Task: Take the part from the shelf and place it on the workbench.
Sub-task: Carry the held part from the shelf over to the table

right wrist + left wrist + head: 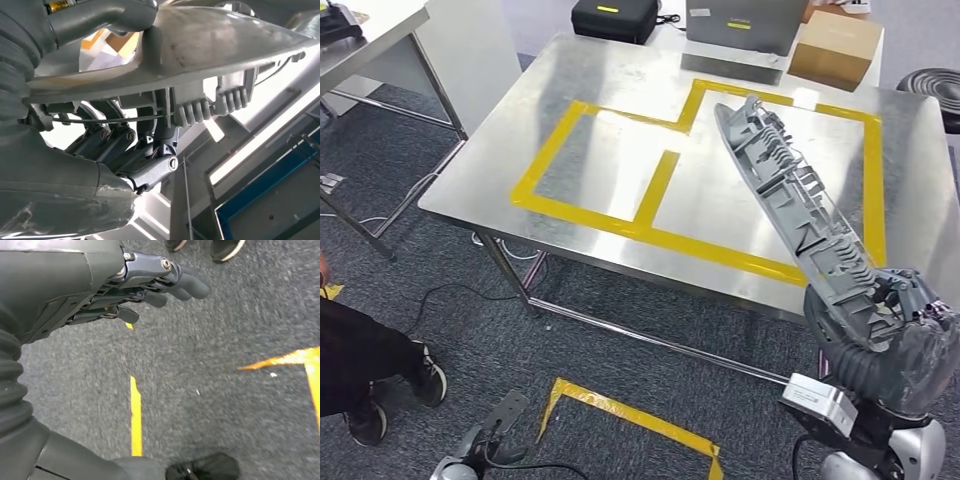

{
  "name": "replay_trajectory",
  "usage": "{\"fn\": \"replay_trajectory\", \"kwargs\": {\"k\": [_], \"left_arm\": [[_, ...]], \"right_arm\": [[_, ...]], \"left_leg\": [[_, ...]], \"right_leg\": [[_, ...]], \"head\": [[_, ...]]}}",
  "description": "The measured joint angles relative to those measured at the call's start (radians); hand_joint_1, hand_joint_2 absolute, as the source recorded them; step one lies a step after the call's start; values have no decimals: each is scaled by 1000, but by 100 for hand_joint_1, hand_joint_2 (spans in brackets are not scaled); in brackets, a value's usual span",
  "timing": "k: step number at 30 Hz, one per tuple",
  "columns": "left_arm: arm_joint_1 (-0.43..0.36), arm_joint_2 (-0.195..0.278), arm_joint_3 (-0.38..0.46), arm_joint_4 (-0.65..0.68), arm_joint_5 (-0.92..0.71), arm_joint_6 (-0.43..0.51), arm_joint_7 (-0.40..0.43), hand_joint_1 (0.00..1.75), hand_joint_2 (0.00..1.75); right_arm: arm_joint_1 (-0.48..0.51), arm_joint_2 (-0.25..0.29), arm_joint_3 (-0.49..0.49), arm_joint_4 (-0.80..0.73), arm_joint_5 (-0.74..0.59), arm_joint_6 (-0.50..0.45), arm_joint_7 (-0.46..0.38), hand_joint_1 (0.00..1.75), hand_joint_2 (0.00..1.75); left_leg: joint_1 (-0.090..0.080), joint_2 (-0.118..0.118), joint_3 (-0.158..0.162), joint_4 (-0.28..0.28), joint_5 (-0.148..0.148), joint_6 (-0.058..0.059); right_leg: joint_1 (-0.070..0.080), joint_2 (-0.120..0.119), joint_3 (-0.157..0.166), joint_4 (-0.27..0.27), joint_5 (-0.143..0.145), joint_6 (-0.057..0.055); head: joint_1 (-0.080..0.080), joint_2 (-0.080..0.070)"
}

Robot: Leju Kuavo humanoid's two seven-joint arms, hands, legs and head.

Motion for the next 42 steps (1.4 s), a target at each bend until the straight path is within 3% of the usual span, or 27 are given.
{"fn": "replay_trajectory", "kwargs": {"k": [2, 4, 5, 6, 7, 9, 10, 12, 16, 17, 19, 20, 21, 22, 23, 25, 26, 27, 31, 33, 35, 36, 37, 38, 40, 42], "left_arm": [[0, 0, 0, 0, 0, 0, 0, 0, 175], [3, 0, 0, 0, 0, 0, 0, 0, 175], [5, 0, 0, 0, 0, 0, 0, 0, 175], [7, 0, 0, 0, 0, 0, 0, 0, 175], [7, 0, 1, 0, 0, 0, 0, 0, 175], [7, 0, 1, 0, 0, 0, 0, 0, 175], [5, 1, 0, 0, 0, 0, 0, 0, 175], [3, 1, 0, 0, 0, 0, 0, 0, 175], [-2, 1, 0, 0, 0, 0, 0, 0, 175], [-3, 1, 0, 0, 0, 0, 0, 0, 175], [-4, -1, 0, 0, 0, 0, 0, 0, 175], [-3, -1, 0, 0, 0, 0, 0, 0, 175], [-2, -1, 0, 0, 0, 0, 0, 0, 175], [-2, -2, 0, 0, 0, 0, 0, 0, 175], [-2, -1, 0, 0, 0, 0, 0, 0, 175], [-3, -1, 0, 0, 0, 0, 0, 0, 175], [-4, 0, 0, 0, 0, 0, 0, 0, 175], [-4, 0, -1, 0, 0, 0, 0, 0, 175], [-6, -1, 0, 0, 0, 0, 0, 0, 175], [-7, -1, 0, 0, 0, 0, 0, 0, 175], [-5, -1, 0, 0, 0, 0, 0, 0, 175], [-3, -2, 0, 0, 0, 0, 0, 0, 175], [-2, -2, 0, 0, 0, 0, 0, 0, 175], [-1, -2, 0, 0, 0, 0, 0, 0, 175], [-2, -2, 0, 0, 0, 0, 0, 0, 175], [-5, -2, 0, 0, -1, -1, 1, 0, 175]], "right_arm": [[-3, 0, 0, 3, 0, 0, 0, 175, 175], [-6, 0, 0, 9, -1, 0, 0, 175, 175], [-6, 0, 1, 13, -2, 0, 1, 175, 175], [-6, 0, 1, 17, -2, 0, 2, 175, 175], [-7, 0, 1, 20, -2, 0, 3, 175, 175], [-8, 0, 1, 25, -4, 0, 5, 175, 175], [-9, 0, 2, 26, -7, 0, 5, 175, 175], [-13, 0, 3, 29, -13, 0, 4, 175, 175], [-16, -1, 3, 32, -13, 0, 6, 175, 175], [-18, 0, 3, 33, -13, 0, 6, 175, 175], [-23, 0, 5, 35, -13, 0, 6, 175, 175], [-25, 0, 5, 37, -13, 0, 6, 175, 175], [-24, 0, 5, 40, -13, 0, 6, 175, 175], [-24, 0, 5, 42, -13, 0, 6, 175, 175], [-25, 0, 6, 44, -13, 0, 6, 175, 175], [-28, 0, 6, 47, -13, 0, 6, 175, 175], [-30, 0, 6, 48, -14, 0, 6, 175, 175], [-33, 0, 7, 48, -14, 0, 7, 175, 175], [-39, 0, 9, 50, -15, 0, 10, 175, 175], [-43, 0, 11, 52, -15, 0, 10, 175, 175], [-45, 0, 14, 55, -15, 0, 11, 175, 175], [-45, 0, 14, 58, -15, 0, 11, 175, 175], [-45, 0, 15, 61, -15, 0, 11, 175, 175], [-46, -1, 16, 64, -15, 0, 11, 175, 175], [-48, -1, 17, 69, -15, 0, 11, 175, 175], [-55, -1, 20, 72, -16, 0, 13, 175, 175]], "left_leg": [[4, -1, 13, -5, -7, 10], [3, -2, 23, -5, -16, 16], [3, -2, 29, -5, -22, 16], [3, -4, 37, -5, -29, 16], [3, -5, 48, -4, -36, 14], [3, -8, 71, -5, -53, 8], [2, -9, 78, -4, -60, 4], [-2, -9, 77, -3, -65, -5], [-2, -6, 66, 21, -84, -25], [-1, -4, 43, 65, -104, -31], [1, -2, -36, 202, -149, -39], [2, -2, -76, 262, -161, -41], [2, -2, -101, 287, -151, -40], [2, -2, -106, 274, -121, -37], [1, -2, -93, 226, -76, -33], [-2, -1, -45, 93, 5, -22], [-3, -1, -25, 43, 21, -18], [-5, -1, -13, 17, 21, -15], [0, -2, 3, -3, 2, 3], [3, -2, 14, -7, -4, 12], [3, -3, 22, -6, -13, 17], [3, -3, 29, -6, -19, 17], [4, -4, 37, -6, -25, 16], [4, -5, 48, -6, -33, 13], [4, -7, 71, -5, -49, 5], [1, -8, 77, -3, -58, -4]], "right_leg": [[1, -3, -40, 83, -42, 3], [2, -3, -121, 223, -85, 2], [2, -3, -157, 269, -86, 3], [2, -3, -179, 281, -65, 4], [2, -4, -181, 254, -23, 5], [0, -5, -148, 133, 75, 8], [0, -5, -126, 77, 102, 8], [2, -3, -105, 30, 100, 0], [-3, -1, -89, 11, 85, -27], [-6, -2, -82, 8, 83, -33], [-6, -3, -73, 7, 75, -40], [-6, -2, -68, 7, 71, -42], [-6, -1, -62, 7, 66, -42], [-6, 0, -55, 7, 61, -41], [-6, 1, -46, 6, 55, -40], [-4, 3, -31, 7, 42, -32], [-2, 3, -27, 7, 36, -28], [0, 4, -25, 6, 32, -22], [1, 0, -26, 15, 13, -1], [1, -3, -76, 112, -33, 4], [0, -3, -157, 248, -77, 6], [0, -3, -187, 285, -73, 8], [0, -4, -199, 284, -47, 10], [-2, -4, -191, 242, -1, 12], [-4, -6, -143, 108, 90, 16], [-4, -5, -105, 26, 114, 11]], "head": [[5, 0], [9, 0], [8, 0], [9, 0], [9, 0], [9, 0], [10, 0], [8, 0], [-2, 0], [-4, 0], [-6, 0], [-6, 0], [-6, 0], [-6, 0], [-6, 0], [-6, 0], [-6, 0], [-5, 0], [-2, 0], [3, 0], [5, 0], [5, 0], [5, 0], [5, 0], [6, 0], [6, 0]]}}
